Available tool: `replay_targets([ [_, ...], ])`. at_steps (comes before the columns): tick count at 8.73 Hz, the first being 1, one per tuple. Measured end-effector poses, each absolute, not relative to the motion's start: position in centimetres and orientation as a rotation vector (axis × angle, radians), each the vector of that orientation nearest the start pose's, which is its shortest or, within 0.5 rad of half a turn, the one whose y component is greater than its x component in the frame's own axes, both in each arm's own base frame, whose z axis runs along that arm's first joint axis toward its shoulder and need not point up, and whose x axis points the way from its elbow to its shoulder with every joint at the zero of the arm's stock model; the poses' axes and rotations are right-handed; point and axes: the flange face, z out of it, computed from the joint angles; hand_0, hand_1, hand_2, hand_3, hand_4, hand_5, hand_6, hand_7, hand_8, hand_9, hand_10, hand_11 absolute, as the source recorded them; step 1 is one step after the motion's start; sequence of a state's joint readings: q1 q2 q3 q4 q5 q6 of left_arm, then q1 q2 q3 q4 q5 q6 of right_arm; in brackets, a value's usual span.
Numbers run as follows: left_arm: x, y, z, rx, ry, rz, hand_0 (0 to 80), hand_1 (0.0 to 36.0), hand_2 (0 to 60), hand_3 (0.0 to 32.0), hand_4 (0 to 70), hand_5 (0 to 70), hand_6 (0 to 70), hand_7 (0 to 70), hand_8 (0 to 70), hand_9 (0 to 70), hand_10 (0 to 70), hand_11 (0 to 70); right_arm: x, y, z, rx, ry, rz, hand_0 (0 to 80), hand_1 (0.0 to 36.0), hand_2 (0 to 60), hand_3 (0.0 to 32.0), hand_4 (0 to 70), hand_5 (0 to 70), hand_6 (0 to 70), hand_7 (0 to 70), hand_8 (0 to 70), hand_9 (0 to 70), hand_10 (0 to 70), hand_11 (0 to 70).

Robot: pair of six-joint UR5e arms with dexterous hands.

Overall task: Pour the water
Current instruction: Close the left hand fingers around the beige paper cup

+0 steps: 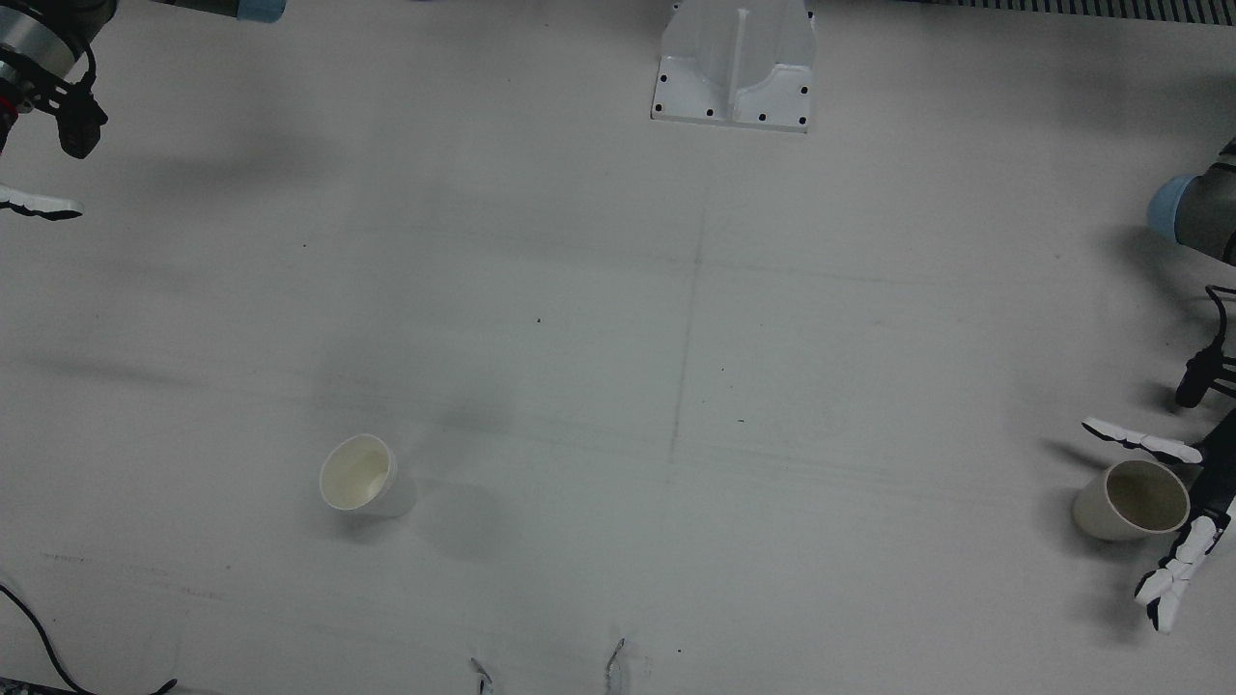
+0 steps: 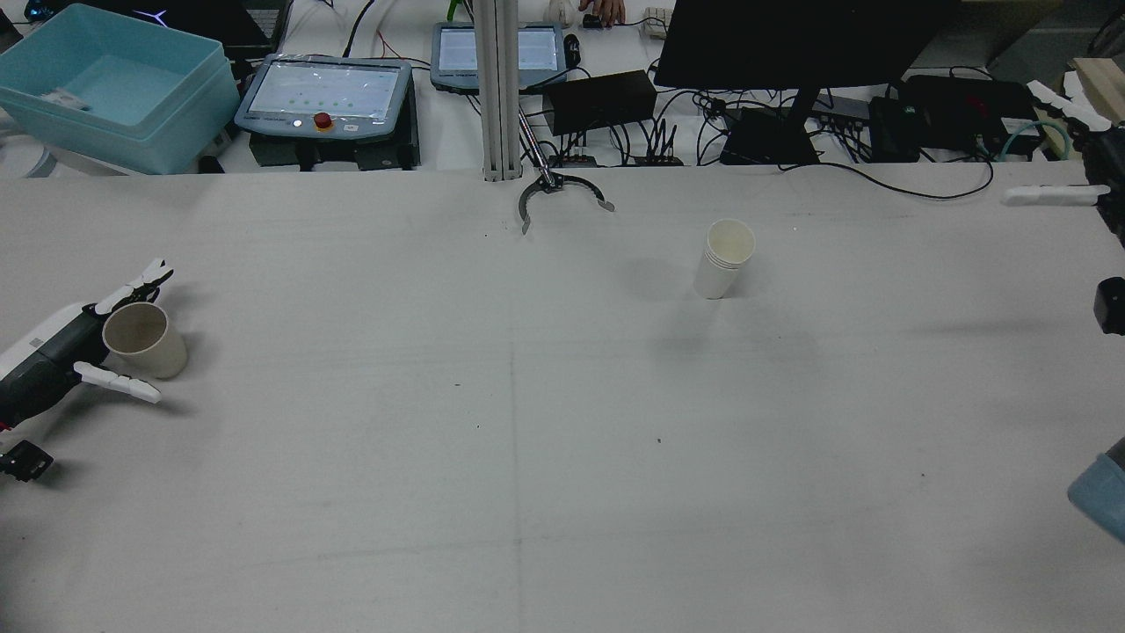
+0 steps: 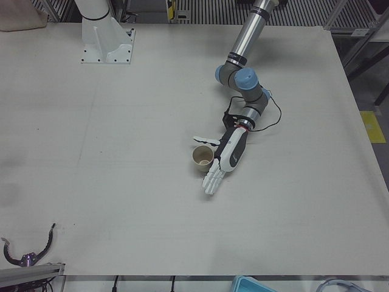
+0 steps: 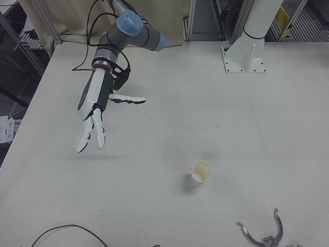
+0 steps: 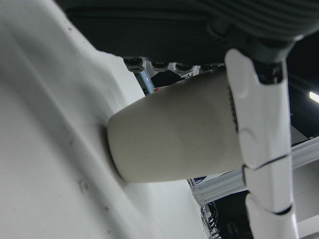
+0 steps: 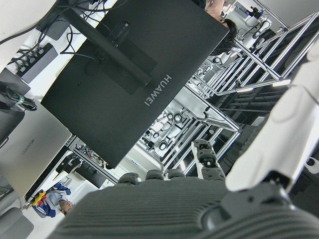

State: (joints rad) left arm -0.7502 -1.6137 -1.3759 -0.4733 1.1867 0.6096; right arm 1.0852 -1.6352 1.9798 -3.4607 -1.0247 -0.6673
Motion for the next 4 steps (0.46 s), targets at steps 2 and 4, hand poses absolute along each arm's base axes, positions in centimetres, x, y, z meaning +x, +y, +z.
replay_targets([
  [2,26.30,-48.11,71.57,0.067,2.161,-1.484,47.6,22.0,45.4,0.0,25.3,48.0,1.0,5.9,0.0,1.3,3.8,7.0,-3.60,-46.62,55.15,-0.908,2.429,-2.427,42.3,7.7,0.0,0.0,1.0,0.1,0.0,0.0,0.9,1.1,0.0,0.3],
  [4,25.94,-48.18,71.52,0.079,2.161,-1.514,46.4,36.0,60.0,0.0,29.8,52.8,2.5,8.7,1.4,4.0,5.8,10.5,-3.53,-46.59,55.22,-0.909,2.426,-2.429,42.4,7.7,0.0,0.0,0.9,0.0,0.0,0.0,0.8,1.0,0.0,0.4],
])
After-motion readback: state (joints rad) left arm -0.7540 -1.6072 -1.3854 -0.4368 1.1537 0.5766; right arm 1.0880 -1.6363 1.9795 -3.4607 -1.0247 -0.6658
